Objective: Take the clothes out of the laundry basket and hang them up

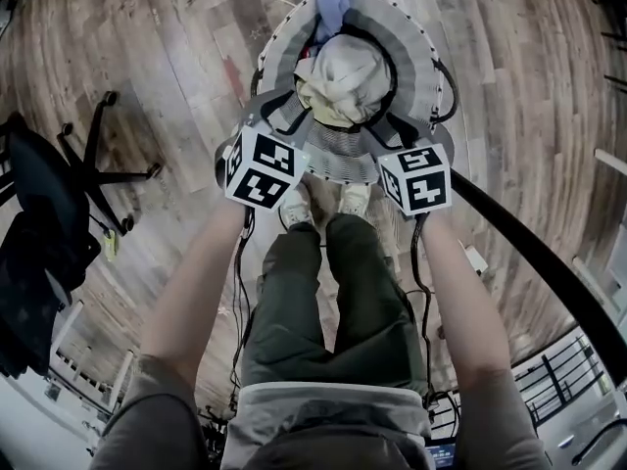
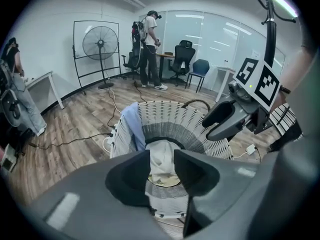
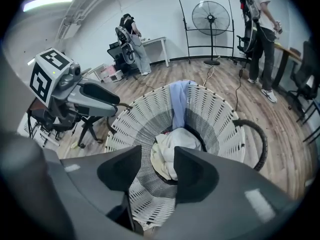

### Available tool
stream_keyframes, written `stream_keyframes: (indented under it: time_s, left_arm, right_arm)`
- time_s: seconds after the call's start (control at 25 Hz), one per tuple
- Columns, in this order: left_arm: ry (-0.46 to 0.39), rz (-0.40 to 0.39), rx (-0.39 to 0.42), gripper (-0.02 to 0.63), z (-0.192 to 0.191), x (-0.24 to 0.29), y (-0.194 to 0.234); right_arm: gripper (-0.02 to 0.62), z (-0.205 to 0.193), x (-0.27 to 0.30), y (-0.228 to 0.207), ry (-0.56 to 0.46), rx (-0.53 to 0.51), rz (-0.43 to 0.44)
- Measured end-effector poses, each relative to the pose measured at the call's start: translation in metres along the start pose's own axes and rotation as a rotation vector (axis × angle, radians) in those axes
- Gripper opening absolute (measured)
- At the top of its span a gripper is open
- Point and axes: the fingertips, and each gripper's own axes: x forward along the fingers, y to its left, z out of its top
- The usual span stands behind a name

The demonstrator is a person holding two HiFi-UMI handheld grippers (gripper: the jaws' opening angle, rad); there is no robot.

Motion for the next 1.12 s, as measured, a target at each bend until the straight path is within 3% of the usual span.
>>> stream_keyframes:
  time_s: [0.28, 0.36, 0.6, 0.76, 0.96, 1.12]
  left_arm:
    - [0.025, -0.022, 0.176, 0.146, -0.016, 0.062, -0.014]
    - [0.014, -0.049, 0.189, 0.146, -0.013, 0.079, -0.021]
    - [0.053, -0.083, 0.093, 0.147, -0.032, 0.132, -0.019]
    - [0.129, -0.098, 0.081, 0.147, -0.061, 0.172, -0.018]
    - [0.188, -0.084, 0.057, 0.149, -0.081, 0.213, -0.004]
    - [0.243, -0.080, 0.011, 0.150, -0.102, 0.244, 0.012]
  right_arm:
    - [0.229, -0.028, 0.065, -0.019, 0.021, -0.030, -0.014]
    - [0.228, -0.033, 0.081, -0.025, 0.019, -0.005, -0.018]
    - [0.225, -0.051, 0.120, -0.034, 0.042, 0.000, -0.022]
    - [0.222, -0.053, 0.159, -0.033, 0.061, 0.042, 0.011]
    - [0.217, -0.075, 0.200, -0.046, 0.108, 0.082, -0.002]
    - [0.204, -0.083, 0.227, -0.057, 0.090, 0.118, -0.018]
